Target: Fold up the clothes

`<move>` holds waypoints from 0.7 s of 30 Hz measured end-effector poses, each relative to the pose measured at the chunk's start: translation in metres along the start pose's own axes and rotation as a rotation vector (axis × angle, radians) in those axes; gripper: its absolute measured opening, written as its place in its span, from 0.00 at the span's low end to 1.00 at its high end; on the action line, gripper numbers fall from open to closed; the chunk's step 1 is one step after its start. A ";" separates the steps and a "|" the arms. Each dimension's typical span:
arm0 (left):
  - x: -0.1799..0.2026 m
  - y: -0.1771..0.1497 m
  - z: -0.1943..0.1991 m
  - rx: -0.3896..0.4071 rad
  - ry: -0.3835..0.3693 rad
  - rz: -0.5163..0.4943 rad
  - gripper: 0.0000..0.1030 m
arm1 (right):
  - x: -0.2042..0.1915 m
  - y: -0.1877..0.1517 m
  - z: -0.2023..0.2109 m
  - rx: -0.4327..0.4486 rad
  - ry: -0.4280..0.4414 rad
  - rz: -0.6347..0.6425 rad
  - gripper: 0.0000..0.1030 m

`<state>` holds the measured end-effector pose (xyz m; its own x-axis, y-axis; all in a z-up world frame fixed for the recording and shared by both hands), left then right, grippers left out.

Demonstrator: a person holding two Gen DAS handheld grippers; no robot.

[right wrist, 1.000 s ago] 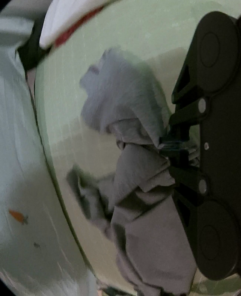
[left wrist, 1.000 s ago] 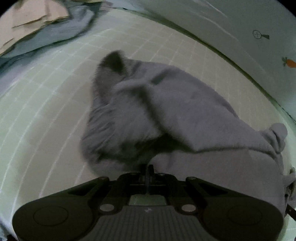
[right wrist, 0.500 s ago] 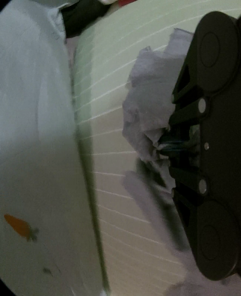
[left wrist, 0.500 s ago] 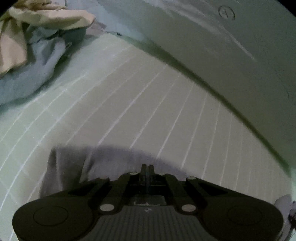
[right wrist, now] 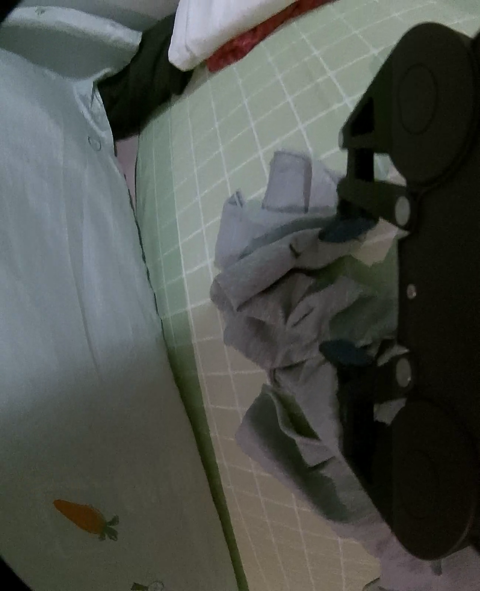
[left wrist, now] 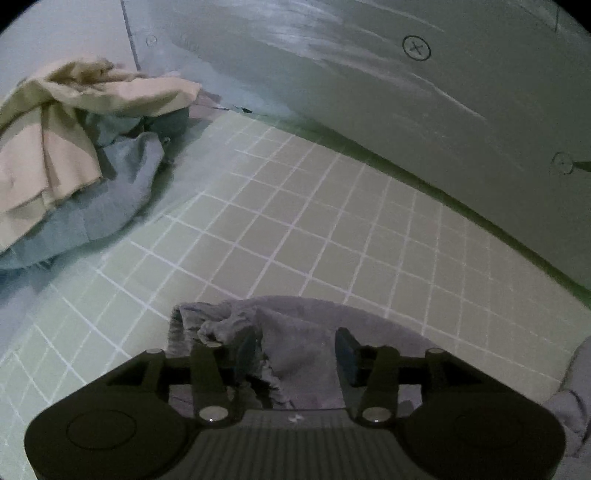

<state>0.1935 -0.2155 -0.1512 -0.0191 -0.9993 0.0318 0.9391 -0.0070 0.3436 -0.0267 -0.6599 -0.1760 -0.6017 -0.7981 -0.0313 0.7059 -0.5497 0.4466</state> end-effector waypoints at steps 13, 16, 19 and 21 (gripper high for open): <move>0.000 0.009 -0.002 0.036 0.188 -0.145 0.62 | -0.022 0.021 0.001 0.047 0.022 -0.013 0.75; 0.002 0.005 -0.008 0.022 0.186 -0.169 0.62 | -0.022 0.020 -0.001 0.042 -0.006 0.001 0.75; 0.003 0.002 -0.012 0.012 0.187 -0.172 0.43 | -0.020 0.018 -0.006 0.025 -0.017 0.004 0.76; 0.002 0.001 -0.014 0.008 0.183 -0.164 0.09 | -0.019 0.017 -0.009 0.009 -0.017 0.002 0.75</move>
<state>0.1994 -0.2183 -0.1636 -0.1076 -0.9748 -0.1956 0.9260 -0.1699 0.3372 0.0003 -0.6563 -0.1758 -0.6065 -0.7949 -0.0153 0.7037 -0.5457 0.4550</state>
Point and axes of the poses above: each gripper's, at about its wrist camera, not at the fingertips, and z roughly against the way its jaws point, x to its right, y to its top, the point moved 7 cm from there along -z, roughly the way its jaws point, and after that the axes turned 14 degrees about -x, right-handed, at the moved point
